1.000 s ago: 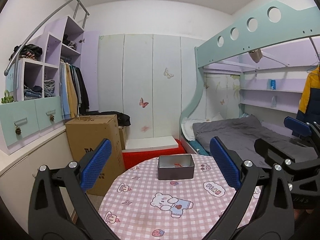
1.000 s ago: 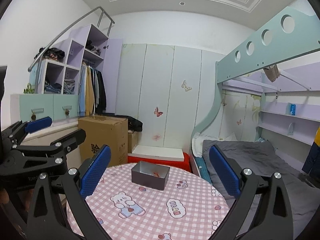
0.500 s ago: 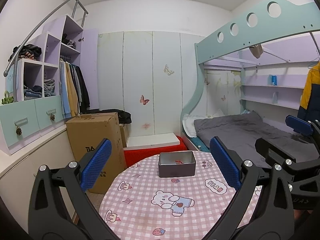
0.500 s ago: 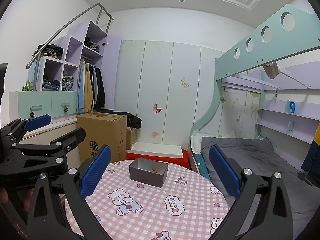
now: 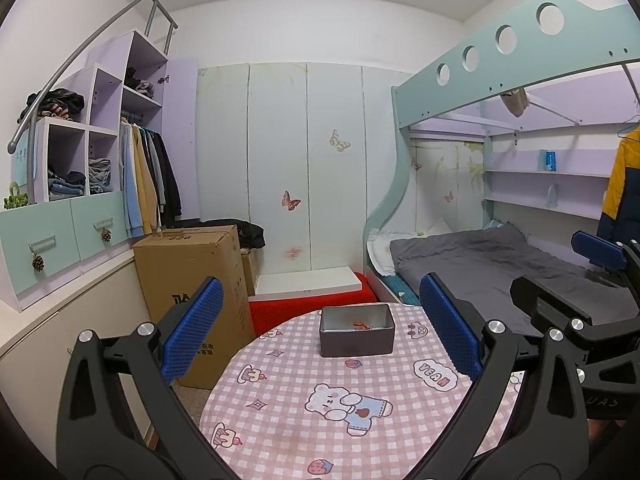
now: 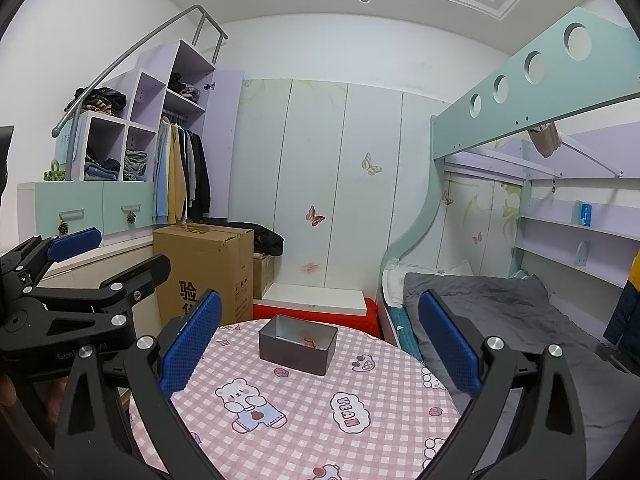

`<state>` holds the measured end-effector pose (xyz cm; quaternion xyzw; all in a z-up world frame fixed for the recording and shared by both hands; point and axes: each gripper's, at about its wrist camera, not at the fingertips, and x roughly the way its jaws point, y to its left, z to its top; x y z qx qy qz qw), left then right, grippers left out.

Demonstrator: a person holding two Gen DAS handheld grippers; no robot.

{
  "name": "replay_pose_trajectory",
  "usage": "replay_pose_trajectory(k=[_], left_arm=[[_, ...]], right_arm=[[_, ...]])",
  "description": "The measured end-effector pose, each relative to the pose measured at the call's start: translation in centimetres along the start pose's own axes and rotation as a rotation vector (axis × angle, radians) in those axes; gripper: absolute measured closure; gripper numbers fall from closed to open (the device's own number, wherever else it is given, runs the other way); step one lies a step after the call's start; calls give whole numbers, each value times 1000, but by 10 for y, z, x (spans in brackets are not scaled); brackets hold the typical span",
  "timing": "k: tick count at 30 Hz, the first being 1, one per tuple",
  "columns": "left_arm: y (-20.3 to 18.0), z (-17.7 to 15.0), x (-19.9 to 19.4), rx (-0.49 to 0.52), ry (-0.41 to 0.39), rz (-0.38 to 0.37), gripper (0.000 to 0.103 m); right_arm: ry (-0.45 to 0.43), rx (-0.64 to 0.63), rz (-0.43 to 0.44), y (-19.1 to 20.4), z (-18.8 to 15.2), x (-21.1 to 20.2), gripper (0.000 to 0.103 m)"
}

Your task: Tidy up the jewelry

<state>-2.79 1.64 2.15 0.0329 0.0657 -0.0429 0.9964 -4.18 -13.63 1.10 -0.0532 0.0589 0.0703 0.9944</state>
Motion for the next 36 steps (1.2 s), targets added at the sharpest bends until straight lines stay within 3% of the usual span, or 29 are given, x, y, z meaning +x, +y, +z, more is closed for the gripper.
replay_pose_trajectory(k=[36], left_arm=[[2, 1, 36, -6, 36, -9, 7]], right_arm=[[39, 10, -3, -6, -2, 29, 8]])
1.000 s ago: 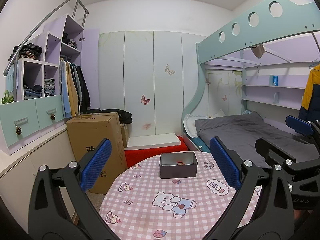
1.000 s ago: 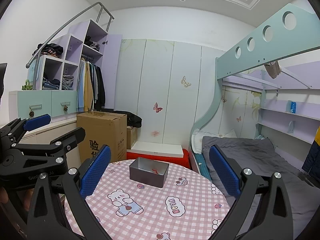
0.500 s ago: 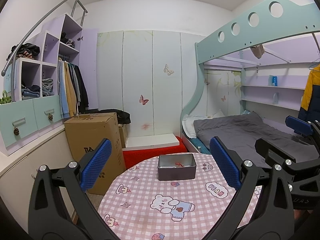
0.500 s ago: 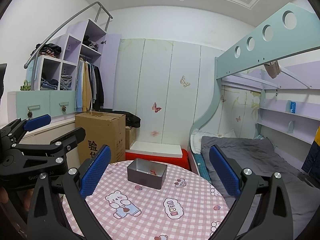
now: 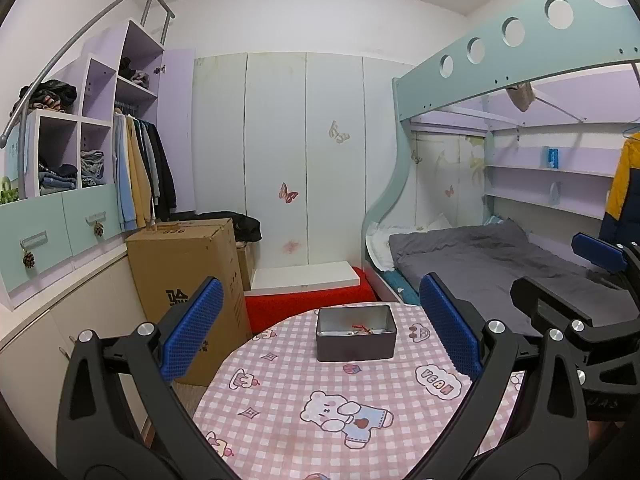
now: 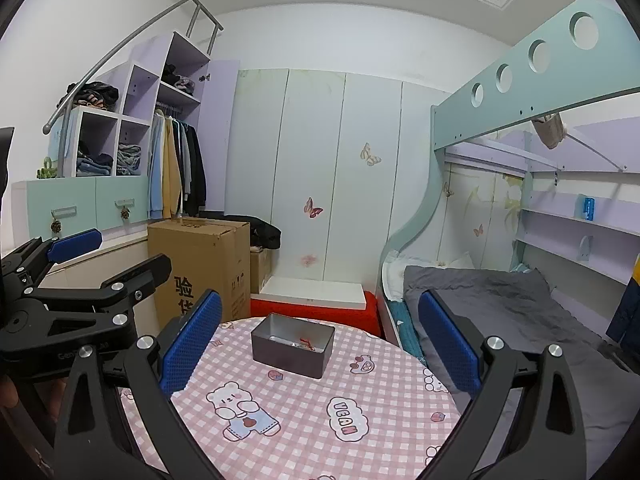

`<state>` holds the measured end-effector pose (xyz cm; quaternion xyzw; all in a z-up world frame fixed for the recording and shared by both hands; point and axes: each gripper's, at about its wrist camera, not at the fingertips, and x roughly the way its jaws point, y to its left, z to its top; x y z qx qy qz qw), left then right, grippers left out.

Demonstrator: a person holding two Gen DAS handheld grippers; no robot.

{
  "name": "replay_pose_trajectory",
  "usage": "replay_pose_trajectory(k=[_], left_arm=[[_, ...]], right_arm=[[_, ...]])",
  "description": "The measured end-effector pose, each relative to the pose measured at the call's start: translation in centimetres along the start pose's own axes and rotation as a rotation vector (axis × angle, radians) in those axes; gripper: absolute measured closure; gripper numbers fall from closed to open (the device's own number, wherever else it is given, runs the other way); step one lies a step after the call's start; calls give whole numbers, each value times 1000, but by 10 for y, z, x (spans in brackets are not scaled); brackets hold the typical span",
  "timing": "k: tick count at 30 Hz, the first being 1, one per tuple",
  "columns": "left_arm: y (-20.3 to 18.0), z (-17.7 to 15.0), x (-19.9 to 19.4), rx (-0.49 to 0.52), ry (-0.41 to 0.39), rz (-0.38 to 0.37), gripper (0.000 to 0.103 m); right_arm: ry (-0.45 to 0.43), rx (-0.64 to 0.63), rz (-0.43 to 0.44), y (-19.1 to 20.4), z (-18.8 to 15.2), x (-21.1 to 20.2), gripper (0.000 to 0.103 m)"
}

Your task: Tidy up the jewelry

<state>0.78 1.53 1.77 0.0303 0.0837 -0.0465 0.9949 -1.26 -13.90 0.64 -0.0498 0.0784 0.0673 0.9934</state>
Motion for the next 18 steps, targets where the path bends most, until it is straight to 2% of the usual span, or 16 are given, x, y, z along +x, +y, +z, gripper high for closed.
replay_pose_trajectory(k=[18], left_arm=[[1, -4, 21, 7, 21, 17, 7]], right_arm=[[34, 10, 7, -6, -5, 21, 8]])
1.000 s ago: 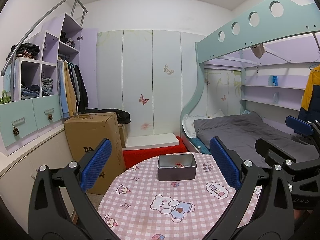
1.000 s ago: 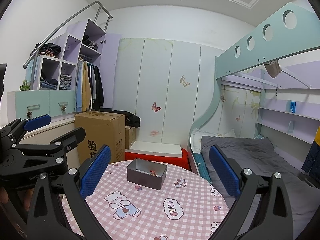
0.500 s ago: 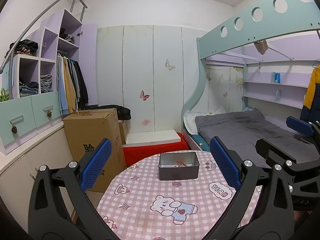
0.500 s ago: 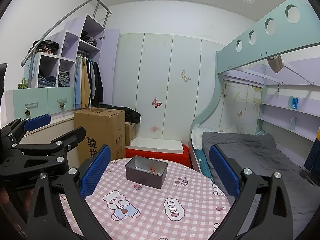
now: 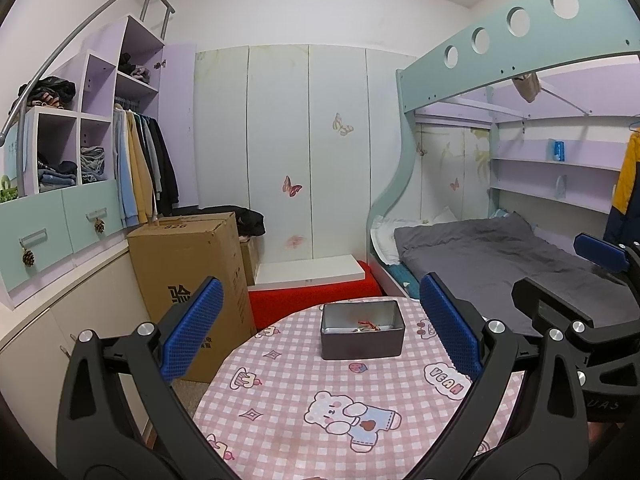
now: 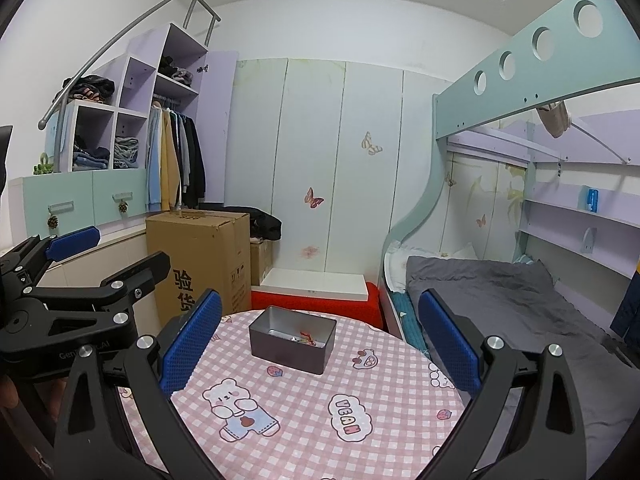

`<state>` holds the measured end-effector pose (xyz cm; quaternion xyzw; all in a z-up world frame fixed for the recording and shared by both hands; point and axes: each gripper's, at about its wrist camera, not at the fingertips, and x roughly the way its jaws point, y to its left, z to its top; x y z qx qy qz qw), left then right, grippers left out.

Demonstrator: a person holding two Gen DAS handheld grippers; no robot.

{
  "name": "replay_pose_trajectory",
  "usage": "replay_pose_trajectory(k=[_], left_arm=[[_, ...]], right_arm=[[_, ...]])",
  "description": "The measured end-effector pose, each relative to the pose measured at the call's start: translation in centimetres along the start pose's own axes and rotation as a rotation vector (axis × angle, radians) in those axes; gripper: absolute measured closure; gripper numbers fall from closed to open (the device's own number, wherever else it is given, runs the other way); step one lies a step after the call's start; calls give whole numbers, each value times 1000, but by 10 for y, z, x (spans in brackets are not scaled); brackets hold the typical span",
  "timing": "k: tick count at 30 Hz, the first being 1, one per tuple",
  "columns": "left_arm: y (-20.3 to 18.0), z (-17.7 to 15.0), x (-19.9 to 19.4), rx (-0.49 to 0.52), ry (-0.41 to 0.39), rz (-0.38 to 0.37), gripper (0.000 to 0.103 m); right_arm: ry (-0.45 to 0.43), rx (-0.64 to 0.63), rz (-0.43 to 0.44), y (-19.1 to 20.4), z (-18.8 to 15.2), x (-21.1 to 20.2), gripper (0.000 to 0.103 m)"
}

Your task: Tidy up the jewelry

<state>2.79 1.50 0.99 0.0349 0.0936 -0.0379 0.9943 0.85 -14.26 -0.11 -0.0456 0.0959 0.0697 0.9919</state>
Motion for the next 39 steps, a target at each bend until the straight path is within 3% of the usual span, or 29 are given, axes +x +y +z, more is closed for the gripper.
replay_pose_trajectory(k=[39], left_arm=[[-3, -15, 32, 3, 33, 7, 7]], right_arm=[[58, 23, 1, -4, -12, 30, 8]])
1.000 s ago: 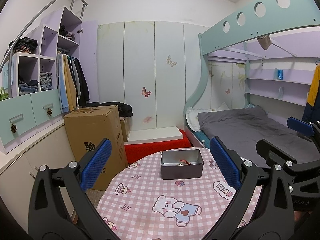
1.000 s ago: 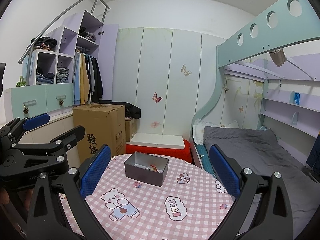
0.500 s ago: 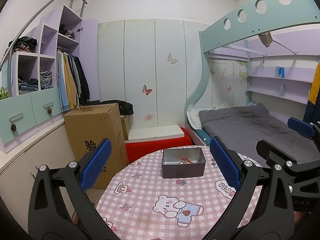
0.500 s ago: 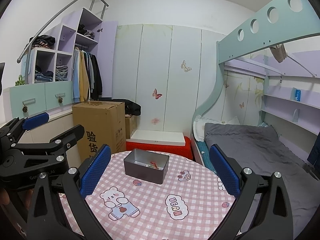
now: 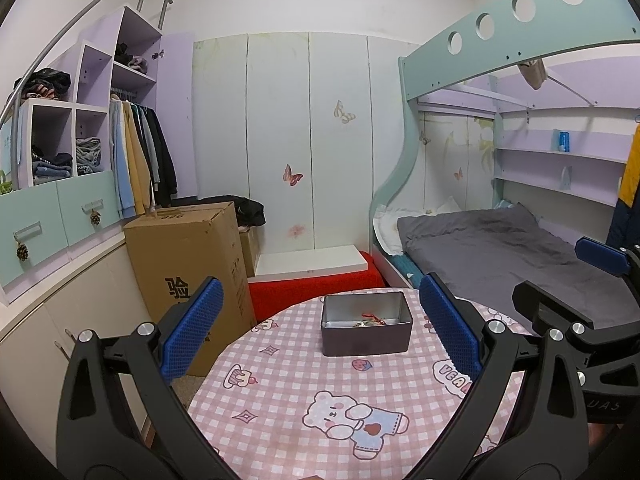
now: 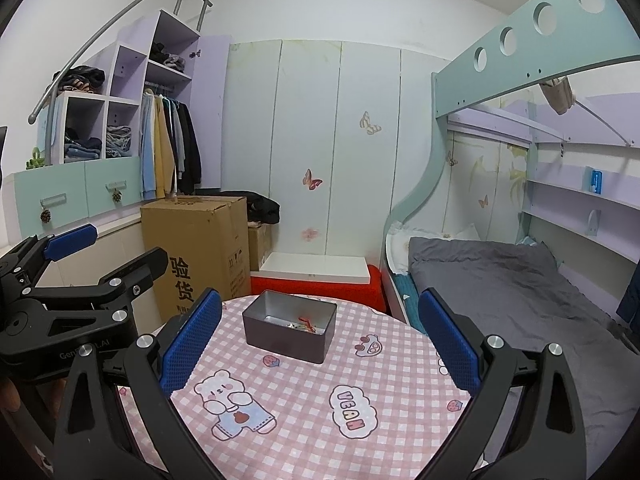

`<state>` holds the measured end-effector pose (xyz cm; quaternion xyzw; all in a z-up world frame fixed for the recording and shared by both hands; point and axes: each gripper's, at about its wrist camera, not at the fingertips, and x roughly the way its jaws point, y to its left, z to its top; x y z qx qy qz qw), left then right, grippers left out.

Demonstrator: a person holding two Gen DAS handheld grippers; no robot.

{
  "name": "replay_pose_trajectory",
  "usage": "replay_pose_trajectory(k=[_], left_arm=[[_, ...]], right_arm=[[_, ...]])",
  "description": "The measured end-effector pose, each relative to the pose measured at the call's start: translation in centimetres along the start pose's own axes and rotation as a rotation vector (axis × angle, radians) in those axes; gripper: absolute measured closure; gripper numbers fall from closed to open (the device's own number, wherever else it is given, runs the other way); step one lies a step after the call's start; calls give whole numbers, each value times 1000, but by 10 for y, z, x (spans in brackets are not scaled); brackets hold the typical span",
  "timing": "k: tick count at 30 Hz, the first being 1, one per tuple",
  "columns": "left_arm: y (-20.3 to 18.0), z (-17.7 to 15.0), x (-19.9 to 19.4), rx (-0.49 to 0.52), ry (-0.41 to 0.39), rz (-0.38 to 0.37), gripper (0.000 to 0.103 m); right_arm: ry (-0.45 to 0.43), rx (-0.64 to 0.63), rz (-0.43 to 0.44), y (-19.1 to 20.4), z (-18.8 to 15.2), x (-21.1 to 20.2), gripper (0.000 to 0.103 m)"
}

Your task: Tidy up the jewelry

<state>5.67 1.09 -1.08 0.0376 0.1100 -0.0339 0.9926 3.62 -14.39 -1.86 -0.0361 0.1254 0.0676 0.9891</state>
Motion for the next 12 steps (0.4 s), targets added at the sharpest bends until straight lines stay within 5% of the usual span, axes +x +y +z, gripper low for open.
replay_pose_trajectory(k=[12], left_arm=[[-6, -7, 17, 1, 43, -4, 7]], right_arm=[[38, 6, -4, -3, -6, 15, 8]])
